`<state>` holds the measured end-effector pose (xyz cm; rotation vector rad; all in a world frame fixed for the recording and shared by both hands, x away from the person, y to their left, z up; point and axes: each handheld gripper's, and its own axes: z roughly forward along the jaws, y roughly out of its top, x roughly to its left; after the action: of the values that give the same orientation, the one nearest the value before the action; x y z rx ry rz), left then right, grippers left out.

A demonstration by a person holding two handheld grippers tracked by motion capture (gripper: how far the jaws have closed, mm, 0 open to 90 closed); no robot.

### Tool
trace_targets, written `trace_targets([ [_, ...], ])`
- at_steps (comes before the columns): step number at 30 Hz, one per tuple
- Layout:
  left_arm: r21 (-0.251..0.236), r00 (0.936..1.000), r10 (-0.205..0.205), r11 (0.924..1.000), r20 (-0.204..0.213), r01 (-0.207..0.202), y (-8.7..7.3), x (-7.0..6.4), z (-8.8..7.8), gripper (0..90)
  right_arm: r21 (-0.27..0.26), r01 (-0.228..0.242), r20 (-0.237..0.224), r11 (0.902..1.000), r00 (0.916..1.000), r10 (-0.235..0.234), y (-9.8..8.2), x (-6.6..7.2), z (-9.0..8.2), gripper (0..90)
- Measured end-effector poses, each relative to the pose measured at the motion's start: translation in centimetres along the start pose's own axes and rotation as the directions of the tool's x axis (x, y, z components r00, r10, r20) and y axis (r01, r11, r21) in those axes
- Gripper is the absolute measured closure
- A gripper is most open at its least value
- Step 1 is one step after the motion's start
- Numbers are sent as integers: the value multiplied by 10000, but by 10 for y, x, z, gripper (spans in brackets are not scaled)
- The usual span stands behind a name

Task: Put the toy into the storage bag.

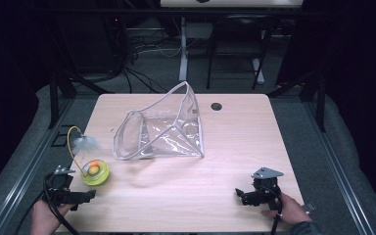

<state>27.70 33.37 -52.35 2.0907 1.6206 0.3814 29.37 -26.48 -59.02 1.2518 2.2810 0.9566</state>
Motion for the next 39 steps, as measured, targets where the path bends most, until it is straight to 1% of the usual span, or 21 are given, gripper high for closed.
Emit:
trace_targets([
  [4, -89, 10000, -43, 10000, 86, 44, 4, 0, -6, 5, -3, -2, 1, 10000, 10000, 2, 0, 0, 0, 0],
  [6, -238, 9999, -55, 9997, 113, 57, 10, 0, -12, 4, -1, -6, 4, 10000, 10000, 6, 0, 0, 0, 0],
  [10, -336, 9999, 36, 9994, 148, -31, 16, -1, -18, 1, -6, -2, 5, 10000, 10000, 2, 0, 0, 0, 0],
  [11, -410, 9997, 130, 9991, 186, -123, 21, -3, -23, 1, -6, -4, 4, 10000, 10000, 4, 0, 0, 0, 0],
  [12, -410, 9997, 130, 9991, 186, -123, 21, -3, -23, 1, -6, -4, 4, 10000, 10000, 4, 0, 0, 0, 0],
  [14, -673, 9997, 222, 9975, 85, -216, 29, -5, -30, 1, -4, -1, 5, 10000, 10000, 1, 0, 0, 0, 0],
  [15, -673, 9997, 222, 9975, 85, -216, 29, -5, -30, 1, -4, -1, 5, 10000, 10000, 1, 0, 0, 0, 0],
  [16, -821, 9996, 269, 9963, 27, -266, 32, -5, -32, 1, -5, -1, 2, 10000, 10000, 1, 0, 0, 0, 0],
  [17, -879, 9995, 308, 9957, -6, -307, 38, -5, -36, 1, -6, -4, 3, 10000, 10000, 4, 0, 0, 0, 0],
  [19, -915, 9994, 323, 9953, -96, -330, 41, -4, -37, 1, -6, -1, 4, 10000, 10000, 1, 0, 0, 0, 0],
  [23, -1093, 9984, 529, 9925, -215, -550, 55, -3, -45, 1, -7, -2, 2, 10000, 10000, 2, 0, 0, 0, 0],
  [24, -1093, 9984, 529, 9925, -215, -550, 55, -3, -45, 1, -7, -2, 2, 10000, 10000, 2, 0, 0, 0, 0],
  [28, -1302, 9979, 546, 9897, -345, -586, 66, 1, -52, 1, 5, 6, 10, 10000, 10000, -6, 0, 0, 0, 0],
  [32, -1267, 9974, 624, 9897, -349, -664, 72, 2, -55, 4, 4, 8, 8, 10000, 10000, -8, 0, 0, 0, 0],
  [33, -1415, 9970, 636, 9875, -441, -693, 75, 2, -57, 57, 21, 19, 29, 10000, 10000, -19, 0, 0, 0, 0],
  [34, -1415, 9970, 636, 9875, -441, -693, 75, 2, -57, 134, 21, 19, 29, 10000, 10000, -19, 0, 0, 0, 0],
  [35, -1478, 9971, 672, 9864, -363, -718, 77, 4, -60, 185, 10, 10, 14, 10000, 10000, -10, 0, 0, 0, 0],
  [36, -1592, 9969, 665, 9846, -414, -723, 77, 4, -60, 199, 20, 20, 34, 10000, 10000, -21, 0, 0, 0, 0],
  [37, -1592, 9969, 665, 9846, -414, -723, 77, 4, -60, 243, -1, -2, 4, 10000, 10000, 2, 0, 0, 0, 0],
  [38, -1546, 9971, 675, 9853, -360, -723, 78, 5, -61, 243, -1, -2, 4, 10000, 10000, 2, 0, 0, 0, 0],
  [39, -1580, 9967, 687, 9846, -424, -746, 79, 5, -63, 339, 27, 29, 36, 10000, 10000, -29, 0, 0, 0, 0],
])
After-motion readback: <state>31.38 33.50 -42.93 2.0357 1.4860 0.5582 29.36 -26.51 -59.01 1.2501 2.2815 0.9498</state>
